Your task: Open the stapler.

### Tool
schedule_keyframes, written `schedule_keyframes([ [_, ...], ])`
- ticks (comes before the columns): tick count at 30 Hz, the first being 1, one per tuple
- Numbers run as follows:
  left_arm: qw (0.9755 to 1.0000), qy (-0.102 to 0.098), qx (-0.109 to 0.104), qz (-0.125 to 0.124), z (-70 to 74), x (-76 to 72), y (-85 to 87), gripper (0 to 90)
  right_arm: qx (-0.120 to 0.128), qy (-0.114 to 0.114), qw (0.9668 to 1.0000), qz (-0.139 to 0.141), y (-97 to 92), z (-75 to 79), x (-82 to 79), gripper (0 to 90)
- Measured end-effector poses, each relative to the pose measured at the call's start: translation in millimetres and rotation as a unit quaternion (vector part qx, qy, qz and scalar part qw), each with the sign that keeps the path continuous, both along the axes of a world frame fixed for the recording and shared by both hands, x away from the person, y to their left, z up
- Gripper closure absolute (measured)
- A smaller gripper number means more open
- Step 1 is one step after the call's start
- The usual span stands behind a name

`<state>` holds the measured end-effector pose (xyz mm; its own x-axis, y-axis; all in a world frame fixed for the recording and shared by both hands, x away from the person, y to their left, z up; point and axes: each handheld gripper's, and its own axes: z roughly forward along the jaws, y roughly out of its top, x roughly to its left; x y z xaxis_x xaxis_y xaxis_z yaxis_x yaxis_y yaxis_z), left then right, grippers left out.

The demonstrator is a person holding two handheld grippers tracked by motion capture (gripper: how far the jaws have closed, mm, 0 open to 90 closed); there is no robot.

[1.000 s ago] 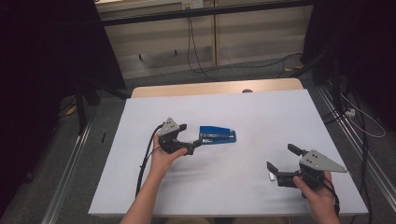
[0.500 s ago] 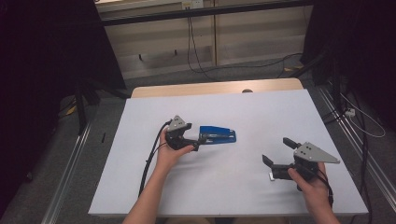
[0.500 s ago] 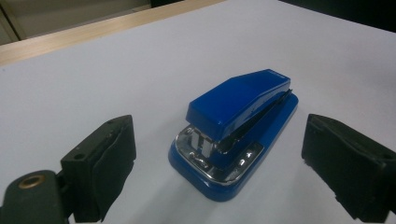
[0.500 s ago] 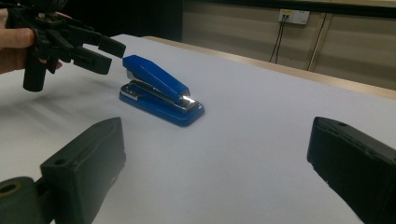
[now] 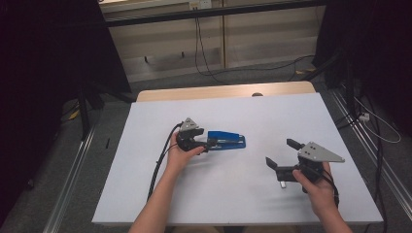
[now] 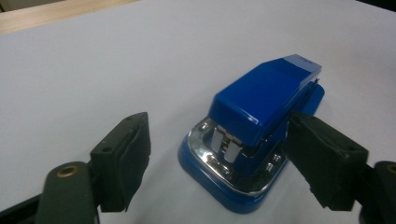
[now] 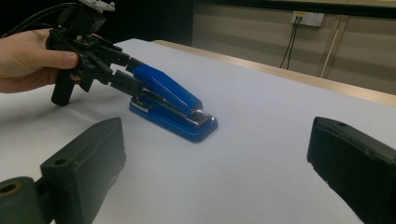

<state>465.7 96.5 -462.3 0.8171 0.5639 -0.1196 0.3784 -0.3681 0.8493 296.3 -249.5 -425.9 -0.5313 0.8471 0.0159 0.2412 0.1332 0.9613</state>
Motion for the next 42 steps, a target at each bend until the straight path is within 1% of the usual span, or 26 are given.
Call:
schedule_keyframes([
  [1, 0.9999, 0.003, 0.003, -0.009, 0.2, 2.0, -3.2, 25.1, -0.002, -0.001, 1.0000, 0.007, 3.7, 1.1, 2.3, 3.9],
  [3, 0.9999, 0.006, 0.003, -0.013, -0.1, 2.4, -4.3, 28.4, 0.001, -0.001, 0.9999, 0.011, 6.4, 2.0, 4.0, 3.9],
  [4, 0.9997, 0.012, 0.002, -0.020, -0.9, 2.6, -6.1, 28.4, 0.001, -0.001, 0.9999, 0.011, 6.4, 2.0, 4.0, 3.9],
  [5, 0.9994, 0.016, 0.010, -0.028, -1.3, 2.7, -9.1, 32.9, 0.002, -0.002, 0.9999, 0.014, 9.6, 3.1, 6.3, 3.8],
  [6, 0.9994, 0.016, 0.010, -0.028, -1.3, 2.7, -9.1, 35.6, 0.002, -0.002, 0.9999, 0.014, 9.6, 3.1, 6.3, 3.8],
  [8, 0.9992, 0.011, 0.011, -0.036, -1.0, 3.0, -11.5, 36.6, 0.002, -0.003, 0.9998, 0.018, 13.5, 4.0, 8.5, 3.9],
  [9, 0.9984, 0.020, 0.005, -0.053, 0.3, 3.6, -12.5, 42.1, 0.002, -0.002, 0.9998, 0.020, 14.6, 3.9, 9.1, 3.9],
  [10, 0.9984, 0.020, 0.005, -0.053, 0.3, 3.6, -12.5, 45.8, 0.002, -0.002, 0.9998, 0.020, 14.6, 3.9, 9.1, 3.9],
  [11, 0.9984, 0.017, 0.015, -0.053, 1.5, 3.2, -15.1, 45.4, 0.000, -0.001, 0.9998, 0.022, 16.7, 3.1, 10.3, 3.9],
  [12, 0.9983, 0.018, 0.017, -0.052, 2.2, 3.2, -15.4, 45.4, 0.000, 0.000, 0.9997, 0.023, 17.7, 2.7, 10.8, 3.9],
  [15, 0.9984, 0.019, 0.014, -0.052, 3.2, 3.4, -15.4, 45.9, -0.001, 0.002, 0.9997, 0.025, 20.2, 2.3, 12.0, 3.8],
  [16, 0.9984, 0.023, 0.007, -0.052, 5.8, 3.3, -14.2, 46.7, 0.000, 0.003, 0.9996, 0.027, 21.6, 2.2, 12.4, 3.9],
  [19, 0.9984, 0.018, 0.011, -0.053, 9.3, 2.6, -14.4, 48.0, -0.001, 0.002, 0.9996, 0.029, 23.7, 2.2, 13.5, 3.9],
  [23, 0.9981, 0.028, 0.016, -0.052, 13.1, 3.8, -14.2, 48.8, -0.002, 0.007, 0.9994, 0.034, 29.9, 1.3, 17.2, 3.9],
  [24, 0.9980, 0.030, 0.019, -0.052, 14.8, 4.5, -14.6, 48.9, -0.010, 0.011, 0.9993, 0.036, 34.1, 0.6, 19.2, 3.9],
  [25, 0.9980, 0.030, 0.019, -0.052, 14.8, 4.5, -14.6, 49.0, -0.010, 0.011, 0.9993, 0.036, 34.1, 0.6, 19.2, 3.9],
  [26, 0.9978, 0.033, 0.022, -0.053, 16.0, 5.3, -14.9, 49.1, -0.020, 0.014, 0.9990, 0.037, 38.6, -0.3, 21.0, 3.9],
  [30, 0.9972, 0.041, 0.031, -0.055, 19.9, 6.6, -16.0, 49.7, -0.022, 0.019, 0.9988, 0.040, 44.2, -1.8, 24.1, 3.9],
  [33, 0.9968, 0.051, 0.020, -0.059, 22.2, 7.1, -14.7, 52.0, -0.019, 0.027, 0.9985, 0.044, 50.5, -4.2, 28.5, 3.9],
  [36, 0.9968, 0.052, 0.018, -0.059, 23.9, 6.9, -14.4, 52.9, -0.017, 0.028, 0.9984, 0.046, 52.3, -4.5, 29.6, 3.9],
  [37, 0.9965, 0.054, 0.001, -0.063, 24.8, 6.7, -13.8, 52.9, -0.015, 0.029, 0.9984, 0.045, 53.3, -4.3, 30.0, 3.9],
  [38, 0.9962, 0.055, -0.021, -0.064, 27.4, 6.6, -12.8, 57.3, -0.015, 0.028, 0.9984, 0.046, 54.4, -4.2, 30.6, 3.9],
  [39, 0.9959, 0.054, -0.032, -0.066, 30.5, 6.2, -13.0, 58.2, -0.014, 0.028, 0.9984, 0.047, 55.7, -4.0, 31.3, 3.9],
  [40, 0.9960, 0.048, -0.032, -0.068, 32.9, 5.6, -14.8, 58.2, -0.014, 0.028, 0.9984, 0.047, 55.7, -4.0, 31.3, 3.9],
  [41, 0.9962, 0.042, -0.023, -0.072, 35.2, 5.3, -16.4, 58.4, -0.013, 0.029, 0.9984, 0.047, 56.8, -4.0, 31.8, 3.9],
  [42, 0.9959, 0.040, -0.032, -0.075, 38.5, 5.1, -17.8, 58.8, -0.013, 0.029, 0.9984, 0.047, 57.3, -4.1, 32.1, 3.9],
])
